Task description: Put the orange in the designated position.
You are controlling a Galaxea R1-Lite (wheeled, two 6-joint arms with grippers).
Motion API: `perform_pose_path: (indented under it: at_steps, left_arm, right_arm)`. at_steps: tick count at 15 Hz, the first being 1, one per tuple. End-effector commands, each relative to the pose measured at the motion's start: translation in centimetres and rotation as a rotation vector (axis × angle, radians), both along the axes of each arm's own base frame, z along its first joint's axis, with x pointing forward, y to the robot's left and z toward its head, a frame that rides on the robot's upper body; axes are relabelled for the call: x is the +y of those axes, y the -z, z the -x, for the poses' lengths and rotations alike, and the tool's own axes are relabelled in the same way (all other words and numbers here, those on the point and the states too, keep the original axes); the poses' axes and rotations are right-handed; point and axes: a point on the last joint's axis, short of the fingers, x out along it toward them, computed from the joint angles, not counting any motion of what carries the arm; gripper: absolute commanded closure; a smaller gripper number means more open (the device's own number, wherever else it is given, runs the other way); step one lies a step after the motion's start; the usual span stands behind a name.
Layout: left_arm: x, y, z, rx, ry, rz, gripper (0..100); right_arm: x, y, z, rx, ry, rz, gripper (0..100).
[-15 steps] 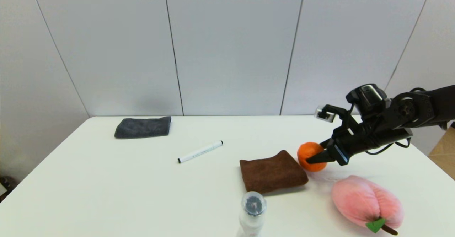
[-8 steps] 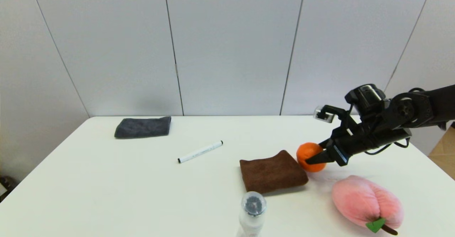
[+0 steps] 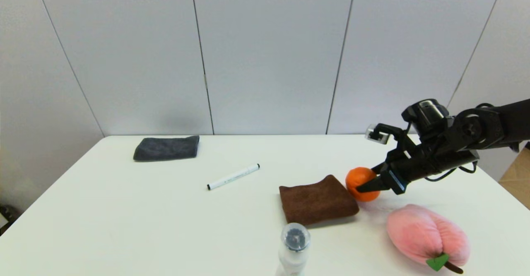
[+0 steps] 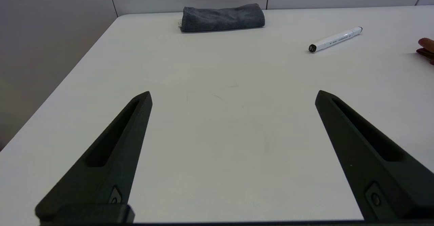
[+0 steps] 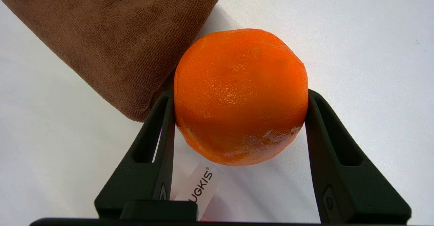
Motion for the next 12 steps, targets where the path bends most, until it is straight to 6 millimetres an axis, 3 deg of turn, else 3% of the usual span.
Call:
perform_pose_path:
  at_steps: [1, 12]
  left_arm:
    - [0.0, 0.0, 0.0, 0.0, 0.0, 0.0, 0]
    - [0.0, 0.0, -0.01, 0.002, 0.0, 0.0, 0]
  right_arm:
    - [-0.08, 0.17, -0.02, -0.003, -0.015, 0.008, 0]
    - [-0.09, -0.05, 0.11, -0.008, -0.015, 0.008, 0]
